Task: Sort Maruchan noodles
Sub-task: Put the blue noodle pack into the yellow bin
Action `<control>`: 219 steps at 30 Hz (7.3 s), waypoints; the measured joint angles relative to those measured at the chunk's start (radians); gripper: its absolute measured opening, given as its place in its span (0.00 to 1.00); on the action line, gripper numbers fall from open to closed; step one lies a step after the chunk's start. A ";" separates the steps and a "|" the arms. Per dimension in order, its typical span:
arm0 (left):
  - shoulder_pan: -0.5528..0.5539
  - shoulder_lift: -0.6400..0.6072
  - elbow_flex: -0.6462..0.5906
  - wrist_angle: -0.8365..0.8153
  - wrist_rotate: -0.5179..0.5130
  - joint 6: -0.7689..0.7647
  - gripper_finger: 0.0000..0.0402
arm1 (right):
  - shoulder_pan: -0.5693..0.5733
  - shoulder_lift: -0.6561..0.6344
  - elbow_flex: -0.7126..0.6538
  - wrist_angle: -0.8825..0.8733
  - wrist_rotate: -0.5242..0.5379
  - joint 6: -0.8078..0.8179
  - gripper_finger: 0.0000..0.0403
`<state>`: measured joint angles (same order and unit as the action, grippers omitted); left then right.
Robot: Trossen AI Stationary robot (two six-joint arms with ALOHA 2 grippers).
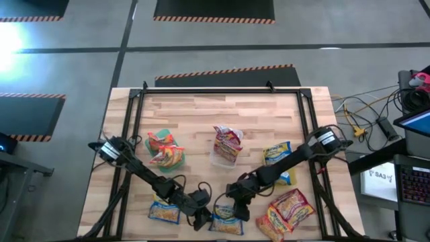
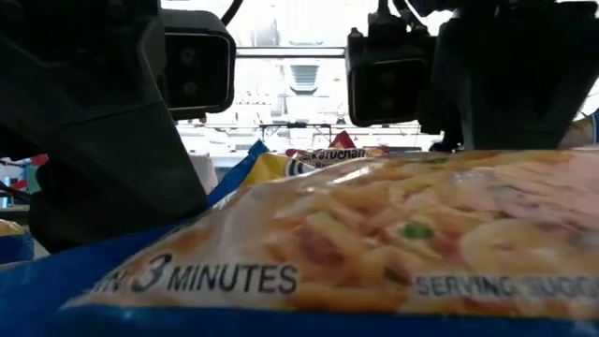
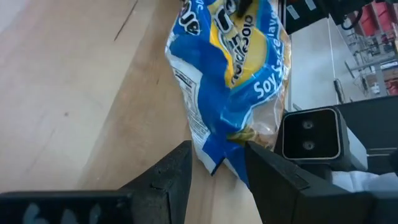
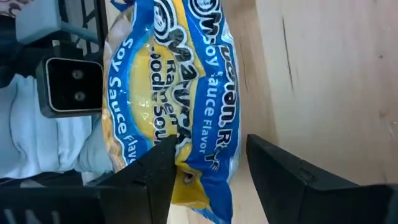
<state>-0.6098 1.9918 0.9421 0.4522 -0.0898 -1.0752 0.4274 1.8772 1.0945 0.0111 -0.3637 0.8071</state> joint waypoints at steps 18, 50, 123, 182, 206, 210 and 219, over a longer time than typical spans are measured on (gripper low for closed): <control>0.012 0.016 -0.001 -0.002 -0.163 0.029 0.30 | 0.001 0.025 0.042 0.018 -0.046 -0.022 0.50; 0.041 -0.029 -0.003 -0.001 -0.133 0.136 0.27 | 0.007 0.025 0.042 0.023 -0.176 -0.049 0.07; 0.236 -0.174 -0.010 -0.161 -0.245 0.378 0.27 | -0.059 -0.652 0.036 -1.296 0.275 -0.618 0.02; 0.239 -0.174 -0.010 -0.163 -0.268 0.398 0.27 | 0.142 -0.500 -0.016 -1.278 0.171 -0.166 0.11; 0.244 -0.275 -0.010 -0.275 -0.220 0.420 0.27 | 0.115 -0.509 0.166 -1.384 0.183 -0.046 0.20; 0.239 -0.345 -0.010 -0.383 -0.143 0.389 0.27 | 0.115 -0.509 0.207 -1.359 0.302 -0.048 0.21; 0.139 -0.467 -0.010 -0.765 0.022 0.027 0.27 | 0.109 -0.507 0.215 -0.931 0.736 -0.202 0.21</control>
<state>-0.4707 1.5248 0.9325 -0.3130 -0.0679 -1.0482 0.5360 1.3707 1.3095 -0.9201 0.3723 0.6052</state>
